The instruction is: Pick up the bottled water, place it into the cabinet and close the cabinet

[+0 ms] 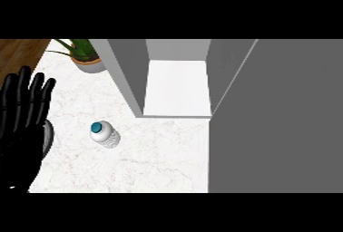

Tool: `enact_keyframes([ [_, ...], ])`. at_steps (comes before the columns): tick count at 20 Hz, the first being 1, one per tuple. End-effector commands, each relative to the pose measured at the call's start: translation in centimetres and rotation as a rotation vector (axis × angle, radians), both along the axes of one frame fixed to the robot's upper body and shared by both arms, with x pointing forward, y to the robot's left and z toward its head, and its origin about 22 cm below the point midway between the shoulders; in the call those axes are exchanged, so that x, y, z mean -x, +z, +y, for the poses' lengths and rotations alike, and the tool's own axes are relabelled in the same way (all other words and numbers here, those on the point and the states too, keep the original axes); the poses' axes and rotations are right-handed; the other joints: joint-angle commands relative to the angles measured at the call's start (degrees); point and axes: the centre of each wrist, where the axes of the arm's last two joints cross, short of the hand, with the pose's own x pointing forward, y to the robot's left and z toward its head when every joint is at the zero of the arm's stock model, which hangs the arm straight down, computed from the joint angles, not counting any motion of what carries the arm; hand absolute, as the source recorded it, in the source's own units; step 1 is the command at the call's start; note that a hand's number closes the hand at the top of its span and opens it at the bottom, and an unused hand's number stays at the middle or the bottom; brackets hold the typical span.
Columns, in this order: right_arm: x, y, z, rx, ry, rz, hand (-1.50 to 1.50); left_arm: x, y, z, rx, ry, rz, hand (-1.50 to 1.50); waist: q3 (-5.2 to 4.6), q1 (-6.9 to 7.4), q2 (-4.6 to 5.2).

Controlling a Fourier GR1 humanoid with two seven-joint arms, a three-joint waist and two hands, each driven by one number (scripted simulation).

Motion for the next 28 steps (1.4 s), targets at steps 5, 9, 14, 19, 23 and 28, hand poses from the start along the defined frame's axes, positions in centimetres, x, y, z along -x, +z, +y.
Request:
enact_keyframes([
  [5,2.6,0.0,-1.2,-0.028,-0.008,0.021,-1.5,-2.3,-0.4,4.8,0.006,-0.042,0.016,-1.5,1.18,-0.32,-0.35],
  [9,4.8,-1.0,0.7,-0.062,0.295,0.173,-1.5,-2.1,-1.7,3.1,0.172,-0.077,0.229,-1.5,1.24,-0.5,-0.62],
  [14,9.9,2.0,0.9,-0.064,0.31,0.175,-1.5,-0.8,-0.9,3.0,0.18,-0.085,0.256,-1.5,1.19,-0.57,-0.54],
  [19,11.6,1.7,0.7,-0.084,0.281,0.171,-1.5,0.2,-2.4,4.2,0.113,-0.027,0.3,-1.5,1.18,-0.65,-0.47],
  [23,13.9,2.8,0.4,-0.09,0.303,0.187,-1.5,0.7,-2.3,5.4,0.069,0.039,0.354,-1.5,1.19,-1.15,-0.59],
  [28,14.2,1.9,1.4,-0.083,0.304,0.185,-1.5,0.2,-5.8,6.4,0.097,0.052,0.414,-1.5,1.14,-1.32,-0.57],
])
